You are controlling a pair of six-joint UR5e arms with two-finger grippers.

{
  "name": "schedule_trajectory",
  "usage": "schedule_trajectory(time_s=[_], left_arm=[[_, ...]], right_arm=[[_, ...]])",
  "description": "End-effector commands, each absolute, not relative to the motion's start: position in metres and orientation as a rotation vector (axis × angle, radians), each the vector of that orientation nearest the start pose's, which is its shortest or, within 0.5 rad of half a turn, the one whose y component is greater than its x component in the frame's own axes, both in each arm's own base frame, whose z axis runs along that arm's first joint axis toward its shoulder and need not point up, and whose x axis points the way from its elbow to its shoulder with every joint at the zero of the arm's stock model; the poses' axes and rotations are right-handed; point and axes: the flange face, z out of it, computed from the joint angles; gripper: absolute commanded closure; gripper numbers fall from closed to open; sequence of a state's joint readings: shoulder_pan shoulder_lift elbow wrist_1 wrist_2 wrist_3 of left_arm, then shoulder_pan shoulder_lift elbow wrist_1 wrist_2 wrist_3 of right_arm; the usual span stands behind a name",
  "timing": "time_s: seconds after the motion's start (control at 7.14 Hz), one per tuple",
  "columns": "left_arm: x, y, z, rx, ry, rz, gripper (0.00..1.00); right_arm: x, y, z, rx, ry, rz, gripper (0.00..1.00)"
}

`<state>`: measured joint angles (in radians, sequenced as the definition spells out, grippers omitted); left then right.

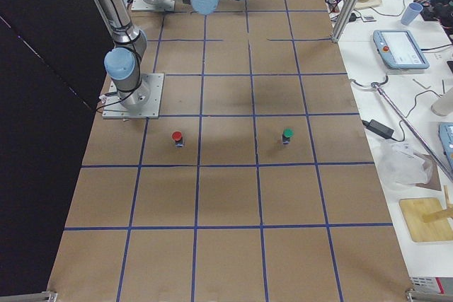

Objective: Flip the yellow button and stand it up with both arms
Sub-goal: 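Lift the yellow button with the left gripper toward the table center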

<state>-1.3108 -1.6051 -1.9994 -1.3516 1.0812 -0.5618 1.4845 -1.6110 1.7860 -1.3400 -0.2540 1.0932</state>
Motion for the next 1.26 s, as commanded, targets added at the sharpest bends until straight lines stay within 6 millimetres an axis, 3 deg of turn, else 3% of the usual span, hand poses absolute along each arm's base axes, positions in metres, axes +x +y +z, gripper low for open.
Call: schedule_trajectory(time_s=[0.0,0.28,0.56,0.84,1.12], left_arm=[[-0.122,-0.461,0.335,-1.852,3.107,0.755,0.89],[-0.167,-0.444,0.369,-2.096,3.006,0.977,0.89],[-0.181,-0.438,0.389,-2.251,2.932,1.164,0.89],[-0.184,-0.445,0.4,-2.441,2.701,1.27,0.88],[-0.189,-0.455,0.421,-2.578,2.527,1.452,0.9]], right_arm=[[0.187,-0.471,0.454,1.331,1.41,1.067,0.0],[0.175,-0.481,0.434,1.369,1.372,1.089,0.0],[0.163,-0.485,0.433,1.39,1.351,1.078,0.0],[0.148,-0.489,0.432,1.415,1.326,1.063,0.0],[0.147,-0.488,0.425,1.413,1.322,1.066,0.0]])
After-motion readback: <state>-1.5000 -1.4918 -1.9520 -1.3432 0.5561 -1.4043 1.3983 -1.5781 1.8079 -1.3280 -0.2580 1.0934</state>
